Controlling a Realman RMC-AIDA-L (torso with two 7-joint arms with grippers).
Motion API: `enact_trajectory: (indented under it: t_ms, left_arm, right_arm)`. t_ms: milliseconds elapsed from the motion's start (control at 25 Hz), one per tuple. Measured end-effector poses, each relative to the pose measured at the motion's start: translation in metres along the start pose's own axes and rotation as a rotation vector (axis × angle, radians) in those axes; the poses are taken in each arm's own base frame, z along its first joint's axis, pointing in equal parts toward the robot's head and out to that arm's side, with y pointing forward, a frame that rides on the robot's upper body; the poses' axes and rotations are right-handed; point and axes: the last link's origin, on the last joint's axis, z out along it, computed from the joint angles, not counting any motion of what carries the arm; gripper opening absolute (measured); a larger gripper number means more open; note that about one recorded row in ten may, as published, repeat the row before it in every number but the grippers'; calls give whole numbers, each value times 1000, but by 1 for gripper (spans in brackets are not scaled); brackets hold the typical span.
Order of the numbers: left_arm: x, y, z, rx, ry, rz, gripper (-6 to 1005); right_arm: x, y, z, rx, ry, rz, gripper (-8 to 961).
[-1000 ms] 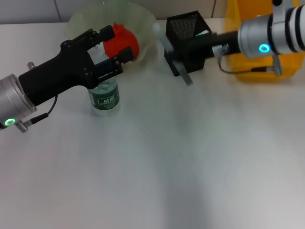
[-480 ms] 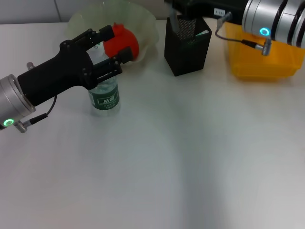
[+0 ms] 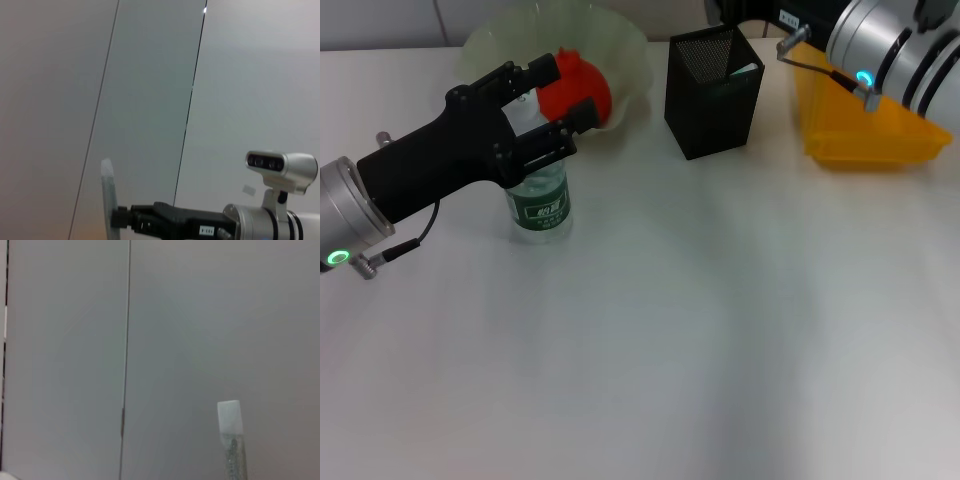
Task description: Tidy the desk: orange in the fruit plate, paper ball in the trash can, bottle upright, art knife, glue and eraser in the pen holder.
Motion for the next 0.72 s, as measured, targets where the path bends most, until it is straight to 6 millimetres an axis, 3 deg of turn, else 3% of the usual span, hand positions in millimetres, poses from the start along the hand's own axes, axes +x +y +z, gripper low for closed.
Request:
enact_trajectory:
  t_ms: [280, 720]
  left_arm:
    - [1, 0, 1, -2, 1, 3, 775]
    - [1, 1, 2, -7, 2, 2, 775]
  right_arm:
    - [15, 3, 0, 23, 29, -99, 127]
    - [30, 4, -5, 34, 77, -84, 179]
